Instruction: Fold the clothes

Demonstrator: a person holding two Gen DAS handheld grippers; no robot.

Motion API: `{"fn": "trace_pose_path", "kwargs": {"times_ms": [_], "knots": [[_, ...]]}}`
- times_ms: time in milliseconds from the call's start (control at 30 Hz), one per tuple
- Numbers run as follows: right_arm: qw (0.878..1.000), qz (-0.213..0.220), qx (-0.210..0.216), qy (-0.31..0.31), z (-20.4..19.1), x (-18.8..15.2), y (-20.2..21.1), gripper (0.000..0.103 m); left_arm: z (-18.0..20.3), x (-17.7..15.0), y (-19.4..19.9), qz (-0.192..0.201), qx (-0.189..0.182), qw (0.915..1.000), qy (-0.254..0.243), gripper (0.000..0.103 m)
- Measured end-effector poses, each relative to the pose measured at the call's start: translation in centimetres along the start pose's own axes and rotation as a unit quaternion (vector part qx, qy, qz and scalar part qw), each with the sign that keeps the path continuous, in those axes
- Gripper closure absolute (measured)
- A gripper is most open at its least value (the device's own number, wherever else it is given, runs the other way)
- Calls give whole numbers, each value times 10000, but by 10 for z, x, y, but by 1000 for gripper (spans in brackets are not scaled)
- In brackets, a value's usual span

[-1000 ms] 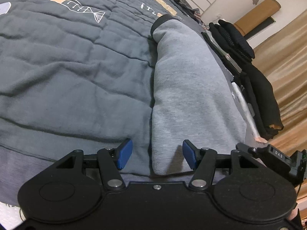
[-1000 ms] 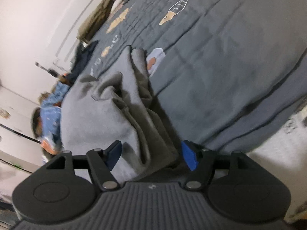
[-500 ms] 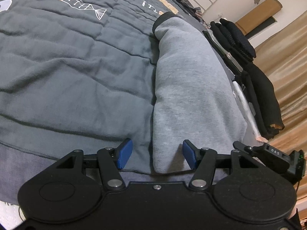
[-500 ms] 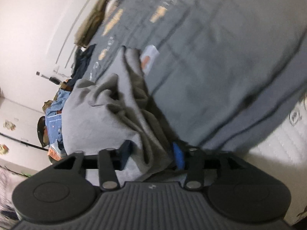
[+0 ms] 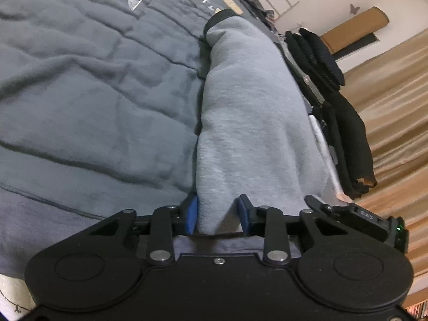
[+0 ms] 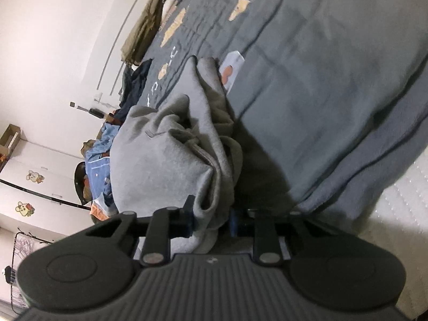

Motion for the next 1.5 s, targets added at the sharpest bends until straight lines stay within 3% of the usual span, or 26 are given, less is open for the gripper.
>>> {"fn": "trace_pose_path", "kwargs": {"times_ms": [167, 200, 233, 267, 533, 667, 767, 900, 1000, 1033, 1067, 1133, 1267, 1500], "knots": [[10000, 43, 39, -63, 2, 2, 2, 79, 5, 3, -8, 91, -100, 9999, 10, 66], [10000, 61, 45, -65, 2, 2, 2, 79, 7, 3, -9, 95, -113, 9999, -63, 67], [9999, 79, 52, -66, 1, 2, 3, 80, 11, 3, -9, 78, -143, 9997, -175, 81], [9999, 98, 59, -67, 0, 2, 4, 80, 14, 3, -6, 76, -204, 9995, -238, 87], [9995, 33, 299, 107, -23, -5, 24, 83, 40, 14, 40, 426, -771, 9951, -439, 91], [9991, -149, 285, 286, -28, -17, 39, 83, 49, 3, 54, 204, -713, 9947, -714, 91], [9972, -412, 13, 621, -25, -27, 42, 82, 44, -7, 54, -100, -505, 9951, -850, 91], [9913, -541, -846, 850, -7, -37, 34, 72, 26, -15, 40, -500, 230, 9940, -946, 85], [9904, -302, -957, 954, -12, -29, 44, 65, 35, -10, 50, -260, 361, 9895, -1372, 82], [9900, -158, -955, 1028, -16, -24, 50, 62, 39, -8, 54, -170, 390, 9875, -1519, 75], [9893, -14, -954, 1102, -19, -20, 56, 56, 42, -4, 58, 4, 440, 9851, -1660, 59], [9872, 273, -950, 1248, -26, -11, 68, 49, 49, 3, 68, 346, 503, 9802, -1886, 44], [9818, 728, -893, 1508, -43, 8, 83, 44, 58, 10, 76, 695, 305, 9803, -1822, 44], [9772, 432, -538, 2007, -94, 41, 42, 37, 87, 21, 78, 909, 112, 9761, -1968, 44]]}}
Point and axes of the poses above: each gripper's, at about its wrist camera, not at the fingertips, and y roughly against the way its jaws point, z to its right, x to its top, the point moved 7 cm from there along -y, roughly the way its jaws point, and after that the axes turned 3 degrees about -y, right-handed, at the moved point
